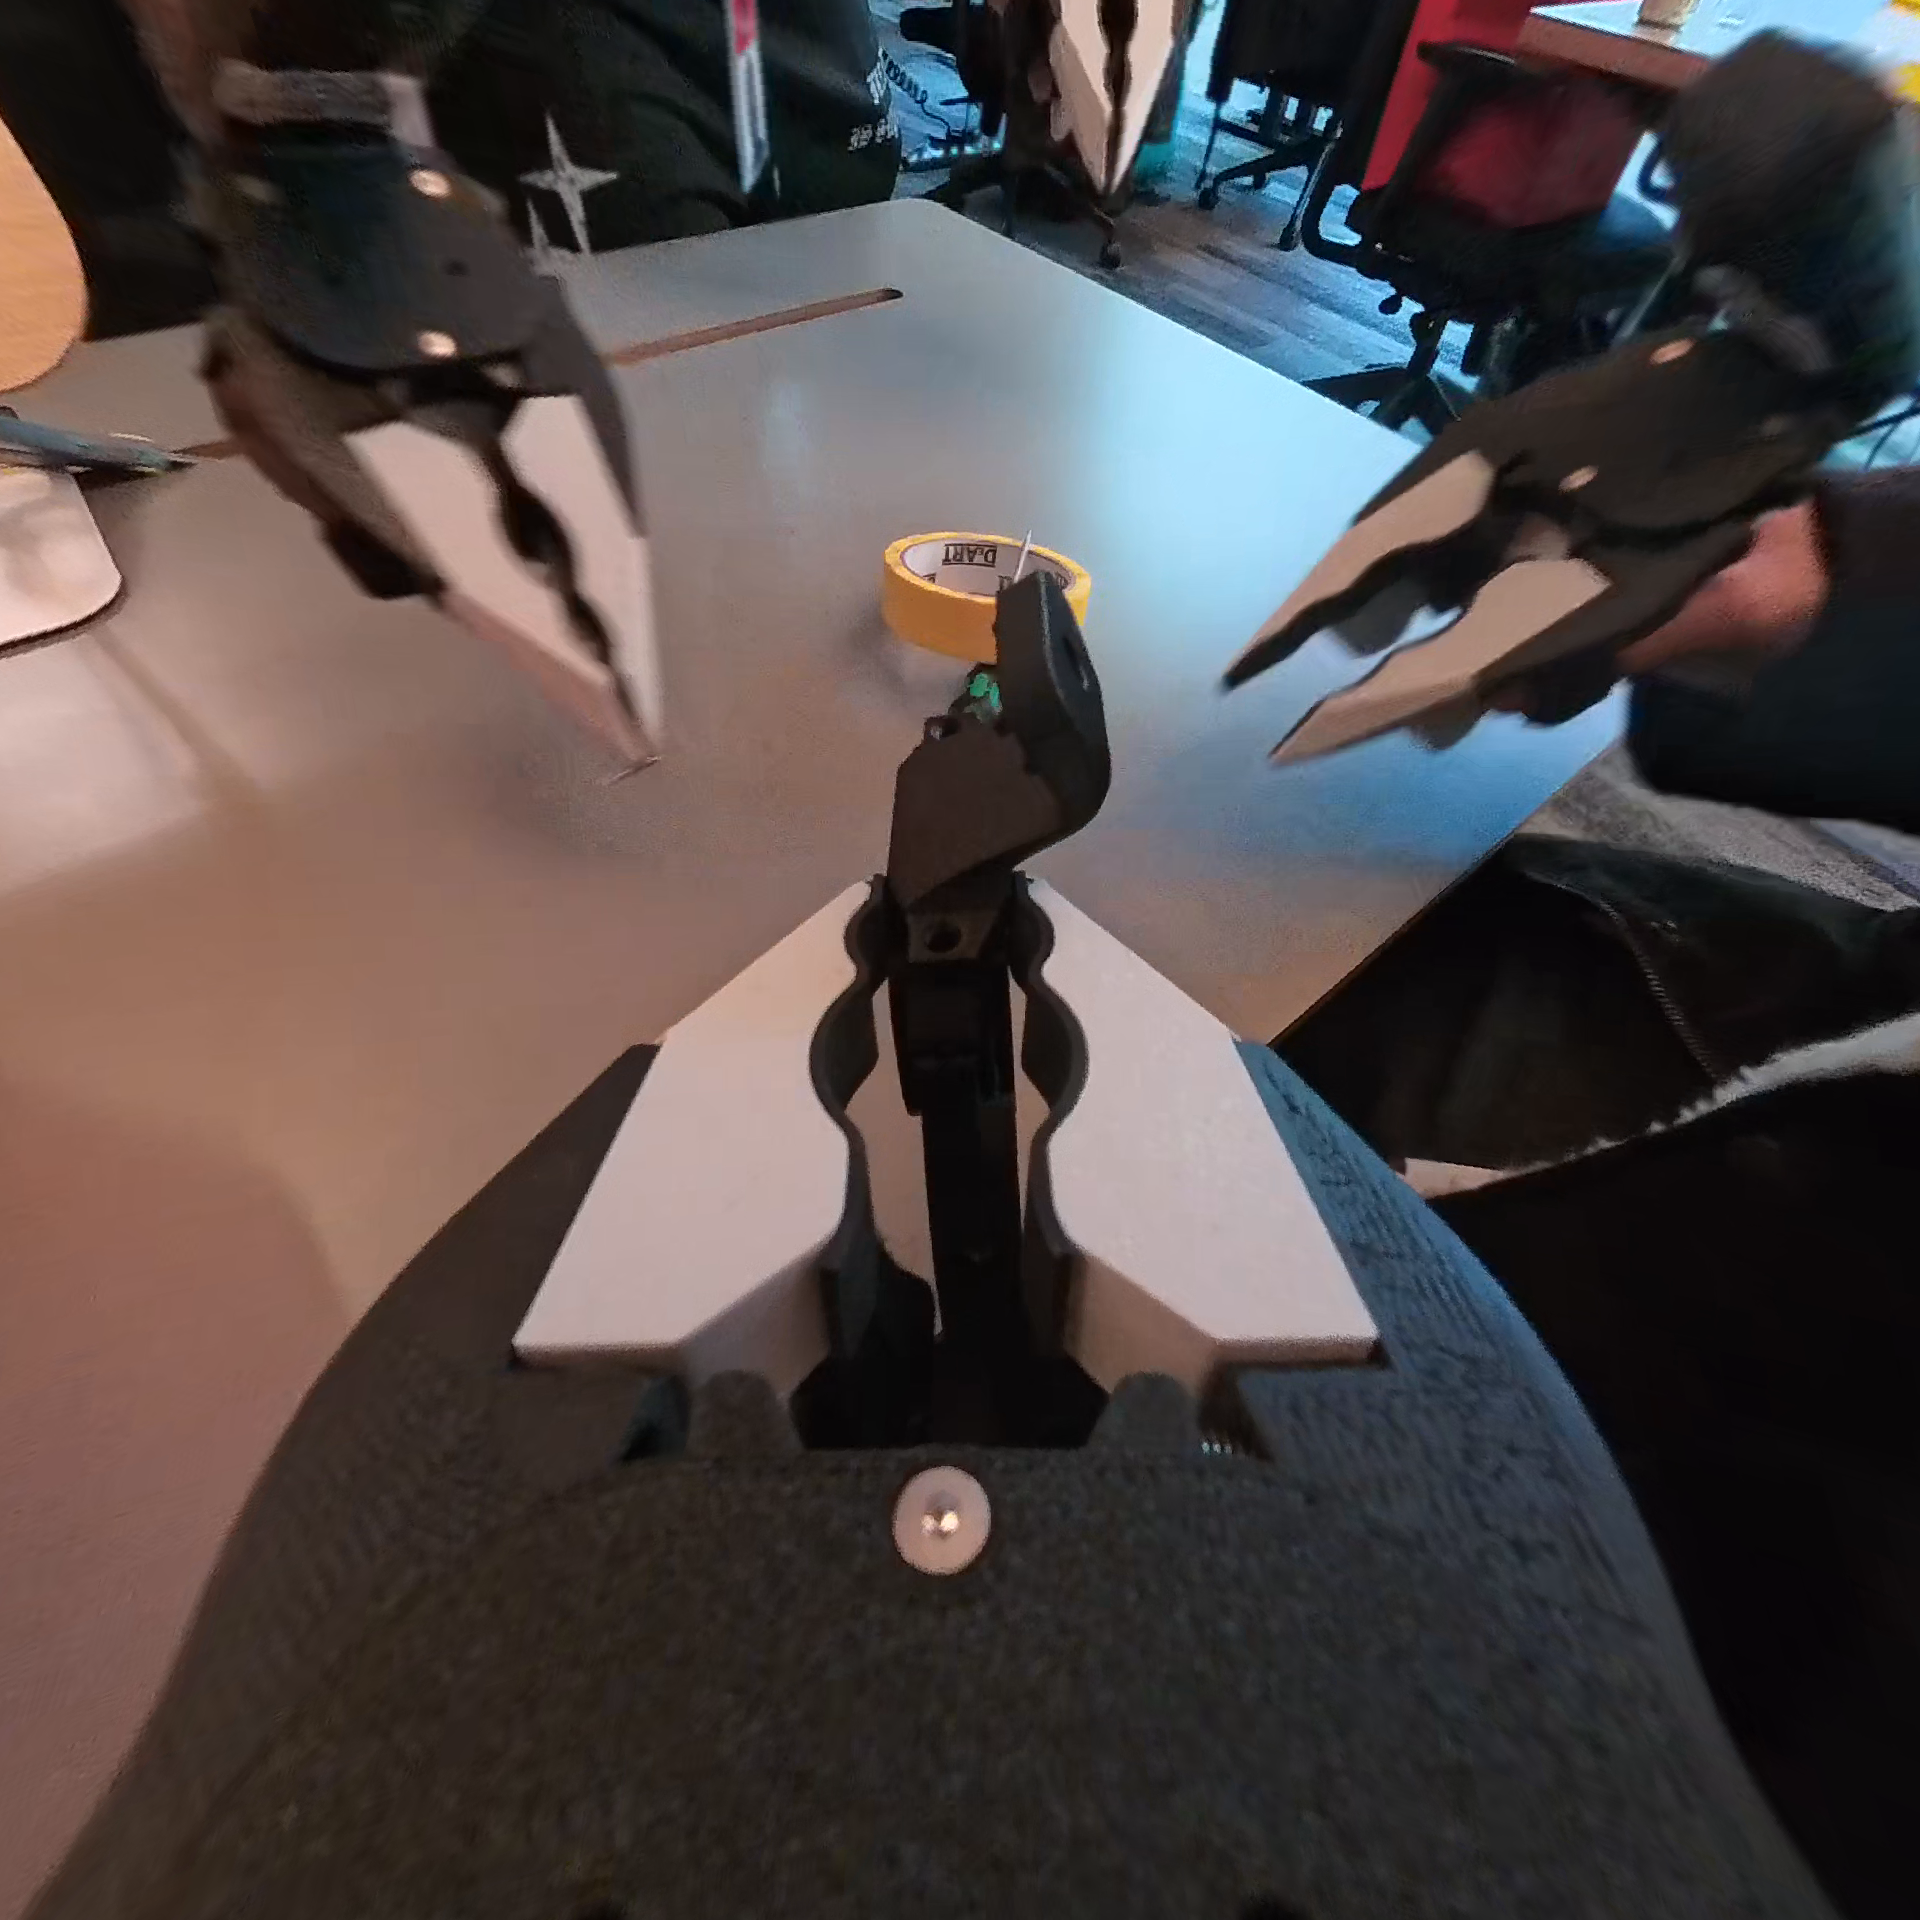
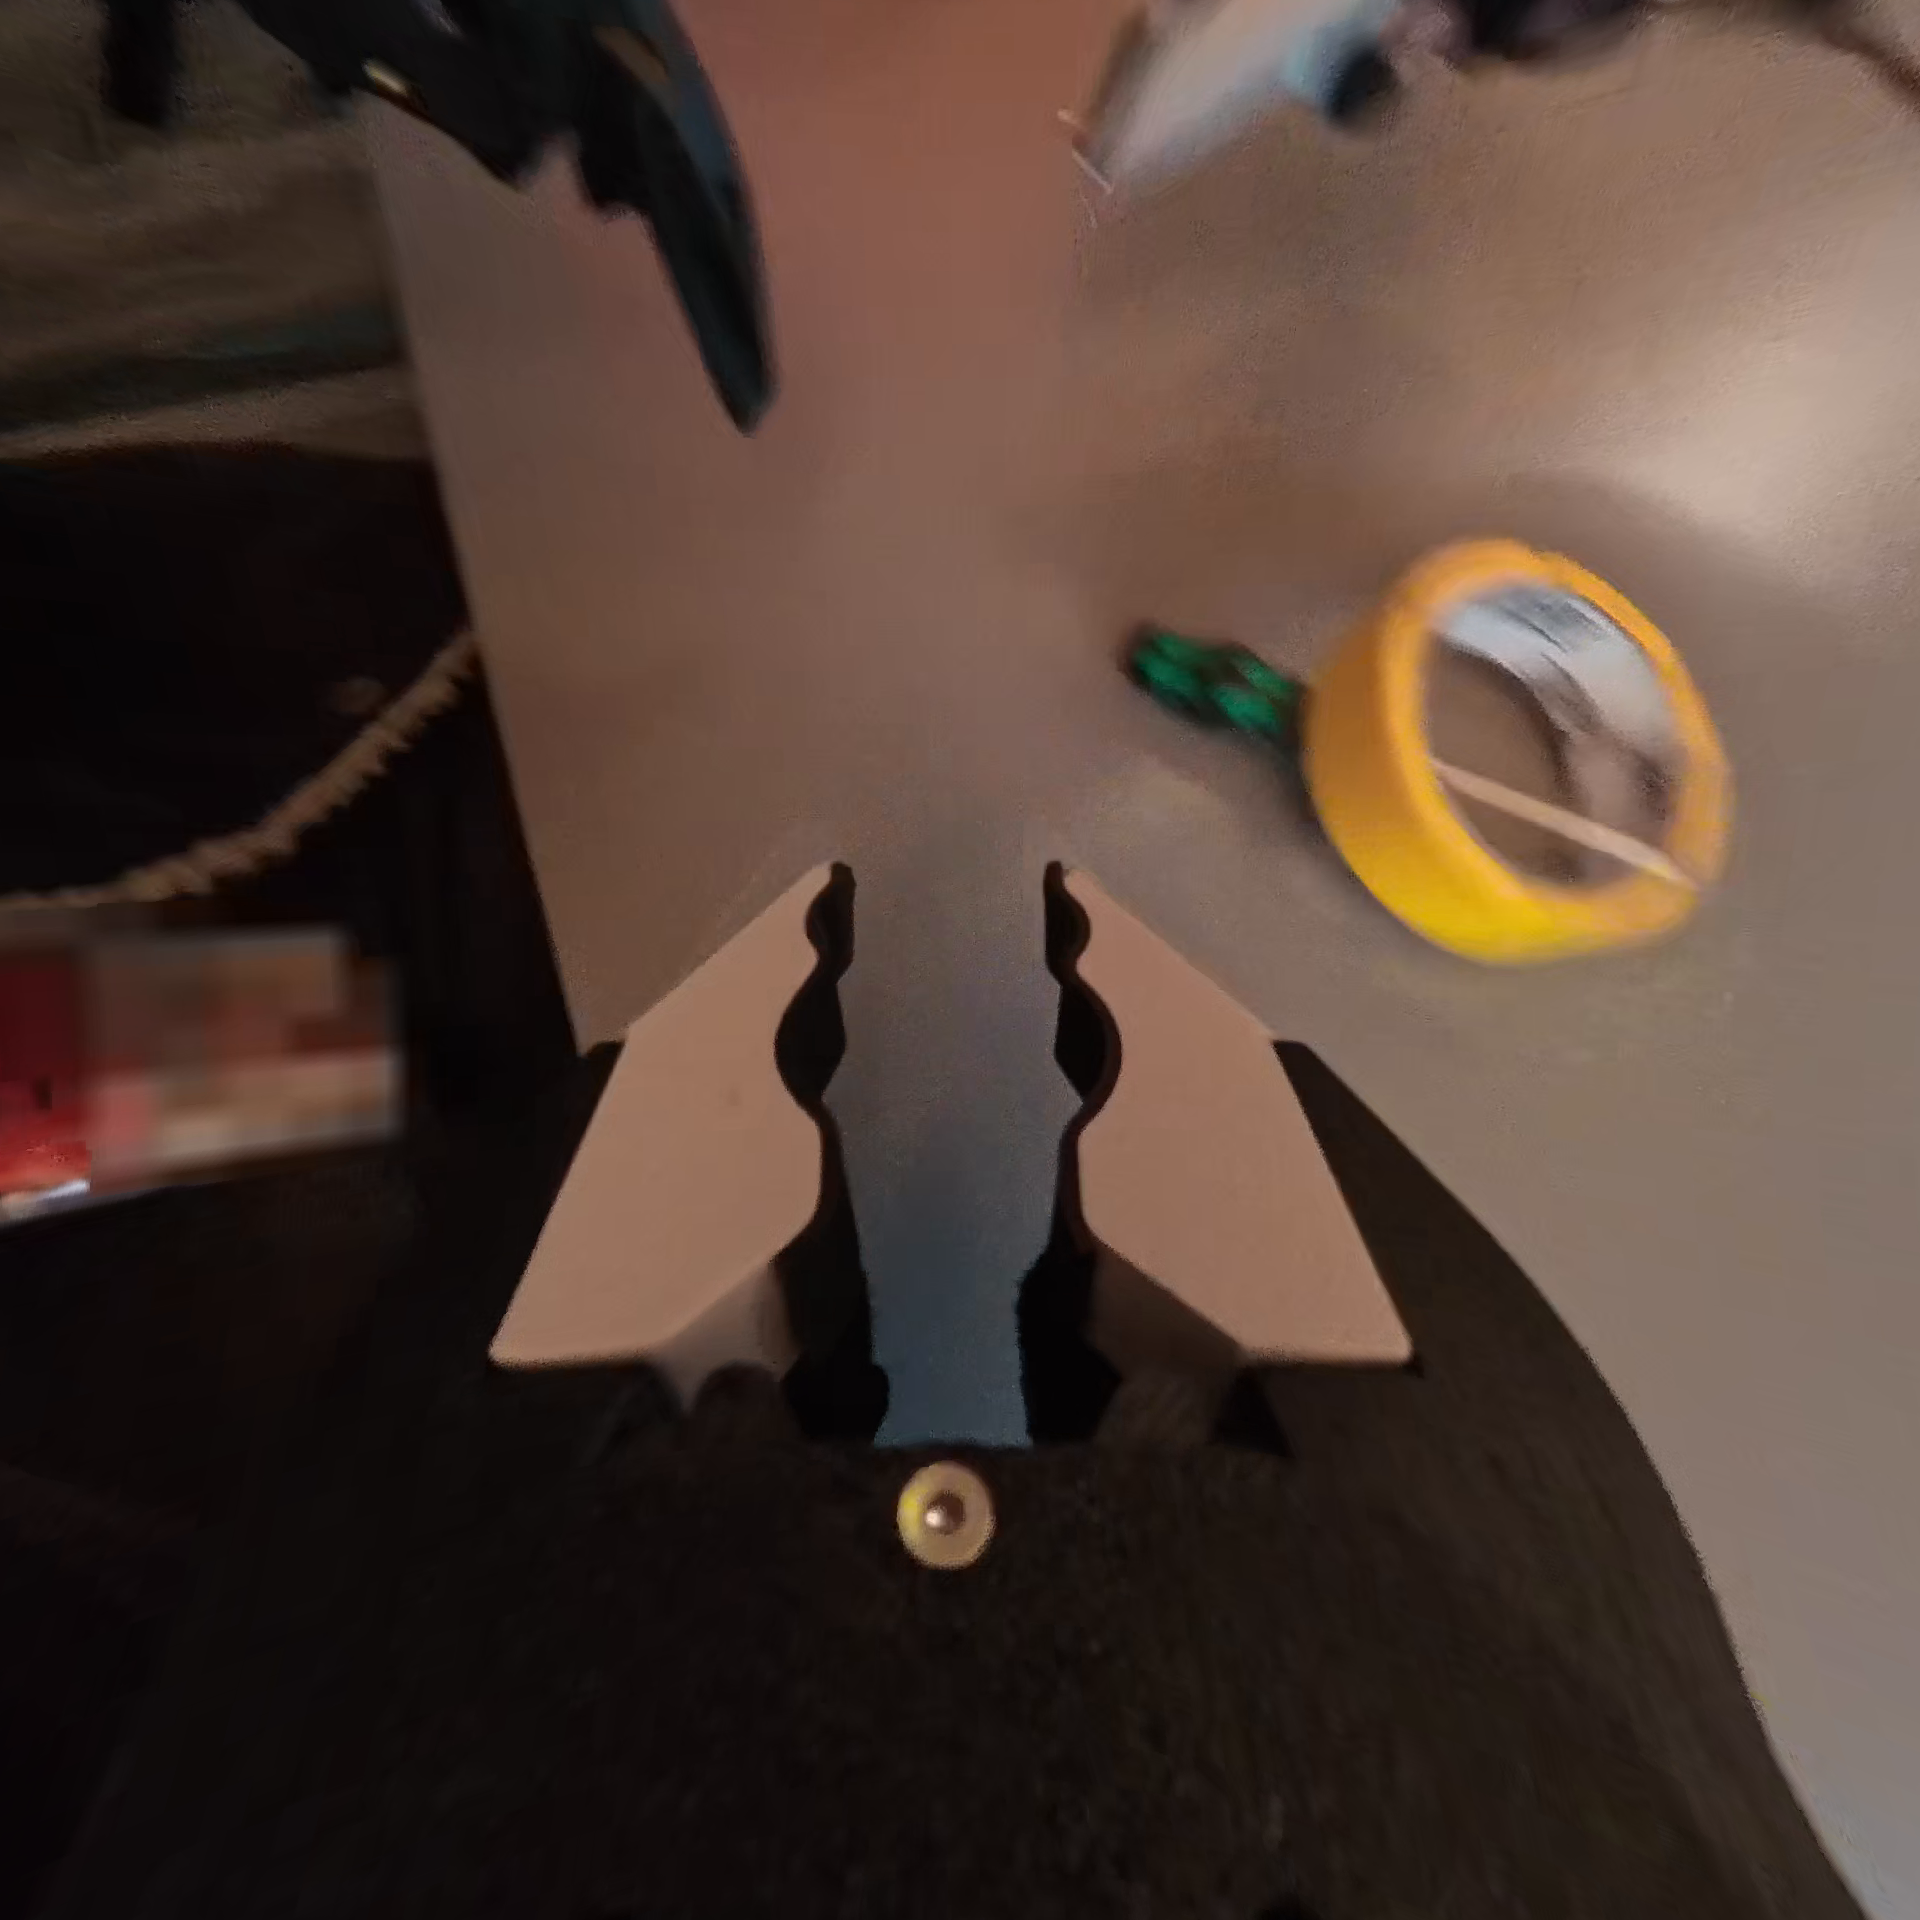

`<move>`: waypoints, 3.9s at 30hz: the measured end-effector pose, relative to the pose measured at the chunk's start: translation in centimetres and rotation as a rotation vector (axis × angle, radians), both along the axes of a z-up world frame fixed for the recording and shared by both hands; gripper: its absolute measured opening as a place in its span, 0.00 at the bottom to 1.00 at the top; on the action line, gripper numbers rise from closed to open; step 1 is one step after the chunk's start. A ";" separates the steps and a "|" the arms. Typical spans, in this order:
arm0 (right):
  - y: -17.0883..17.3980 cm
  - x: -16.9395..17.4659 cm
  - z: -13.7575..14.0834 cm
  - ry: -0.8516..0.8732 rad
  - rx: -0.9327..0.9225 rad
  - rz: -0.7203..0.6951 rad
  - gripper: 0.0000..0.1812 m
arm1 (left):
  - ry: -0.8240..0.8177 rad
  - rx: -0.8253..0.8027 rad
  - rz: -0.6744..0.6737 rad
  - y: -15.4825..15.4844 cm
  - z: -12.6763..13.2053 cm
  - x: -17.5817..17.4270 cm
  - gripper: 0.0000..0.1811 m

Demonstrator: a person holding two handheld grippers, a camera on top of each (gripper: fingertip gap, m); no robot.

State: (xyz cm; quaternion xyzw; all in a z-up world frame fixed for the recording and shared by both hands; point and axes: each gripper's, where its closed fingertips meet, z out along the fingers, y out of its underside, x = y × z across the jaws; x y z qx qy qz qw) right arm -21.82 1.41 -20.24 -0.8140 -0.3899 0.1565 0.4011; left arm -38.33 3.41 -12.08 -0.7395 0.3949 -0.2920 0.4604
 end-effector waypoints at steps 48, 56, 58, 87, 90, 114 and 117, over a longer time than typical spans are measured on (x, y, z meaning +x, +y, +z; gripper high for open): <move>21.9 -17.6 -4.3 -0.122 -0.060 0.132 0.14 | 0.061 0.016 0.146 4.0 -0.1 -7.5 0.12; 22.2 -17.4 -4.4 -0.116 -0.077 0.141 0.02 | 0.101 0.114 0.121 5.1 -0.1 -6.6 0.12; 21.4 -17.7 -2.5 -0.098 -0.103 0.180 0.02 | 0.101 0.135 0.110 5.2 0.0 -5.9 0.12; 5.6 -16.3 9.3 -0.611 -0.798 0.667 0.02 | 0.257 0.315 0.011 3.3 -0.2 -2.2 0.12; 5.5 -16.4 8.8 -0.649 -0.808 0.667 0.02 | 0.263 0.315 0.004 3.2 -0.3 -2.1 0.12; 5.7 -15.7 14.9 0.183 -0.314 0.803 0.13 | -0.308 0.080 -0.071 2.0 5.6 -2.2 0.12; 4.3 -16.2 14.1 0.294 -0.288 0.795 0.16 | -0.377 0.034 -0.111 1.4 6.3 -1.8 0.12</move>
